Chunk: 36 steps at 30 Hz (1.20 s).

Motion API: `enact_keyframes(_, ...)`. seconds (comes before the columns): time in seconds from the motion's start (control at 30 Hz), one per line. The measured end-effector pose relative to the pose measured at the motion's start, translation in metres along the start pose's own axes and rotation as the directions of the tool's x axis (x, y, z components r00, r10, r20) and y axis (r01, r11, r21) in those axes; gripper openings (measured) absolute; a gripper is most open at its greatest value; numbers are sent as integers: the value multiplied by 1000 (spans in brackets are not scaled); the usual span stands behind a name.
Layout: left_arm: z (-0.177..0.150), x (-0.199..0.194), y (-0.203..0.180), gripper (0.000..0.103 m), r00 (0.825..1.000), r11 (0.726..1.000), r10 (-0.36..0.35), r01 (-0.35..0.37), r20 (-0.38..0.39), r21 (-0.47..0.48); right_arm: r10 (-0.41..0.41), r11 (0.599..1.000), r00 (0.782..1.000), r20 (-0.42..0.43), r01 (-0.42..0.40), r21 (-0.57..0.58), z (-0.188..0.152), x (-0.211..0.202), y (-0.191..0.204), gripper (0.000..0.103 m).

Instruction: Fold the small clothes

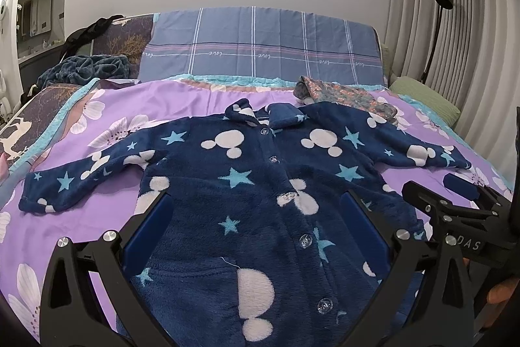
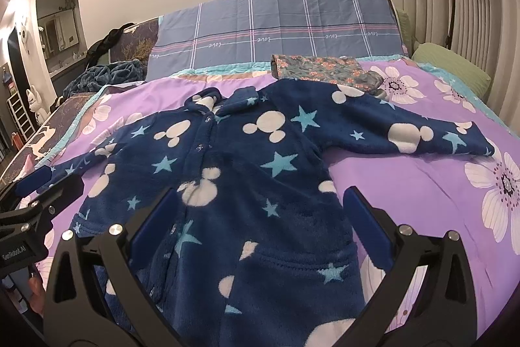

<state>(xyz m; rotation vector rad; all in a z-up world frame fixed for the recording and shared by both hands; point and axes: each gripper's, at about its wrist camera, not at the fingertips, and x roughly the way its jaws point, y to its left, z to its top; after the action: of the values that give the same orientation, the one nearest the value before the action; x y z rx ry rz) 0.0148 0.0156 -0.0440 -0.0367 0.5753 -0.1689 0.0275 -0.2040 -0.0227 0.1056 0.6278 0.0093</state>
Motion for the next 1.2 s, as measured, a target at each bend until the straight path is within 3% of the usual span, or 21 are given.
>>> enact_keyframes(0.53, -2, 13, 20, 102, 999, 999, -17, 16, -30, -39, -20, 1000, 1000, -13, 20, -15, 8, 10, 9, 101)
enact_keyframes(0.73, -5, 22, 44, 102, 999, 995, -28, 24, -43, -95, -24, 999, 999, -28, 23, -24, 8, 17, 11, 101)
enact_keyframes(0.87, -14, 38, 91, 78, 993, 975, -71, 50, -92, -215, -31, 999, 999, -33, 30, -30, 9, 21, 11, 101)
enact_keyframes(1.0, -29, 52, 158, 54, 987, 912, -108, 52, -118, -407, -40, 999, 998, -55, 39, -31, 10, 30, 10, 101)
enact_keyframes(1.03, -33, 53, 175, 54, 988, 892, -104, 40, -118, -450, -41, 999, 997, -60, 39, -33, 10, 33, 11, 101)
enact_keyframes(1.13, -48, 55, 235, 54, 991, 812, -52, -28, -121, -583, -43, 998, 997, -67, 40, -45, 9, 38, 13, 101)
enact_keyframes(1.2, -60, 52, 281, 55, 993, 731, -1, -81, -119, -678, -46, 998, 996, -74, 42, -54, 10, 42, 15, 101)
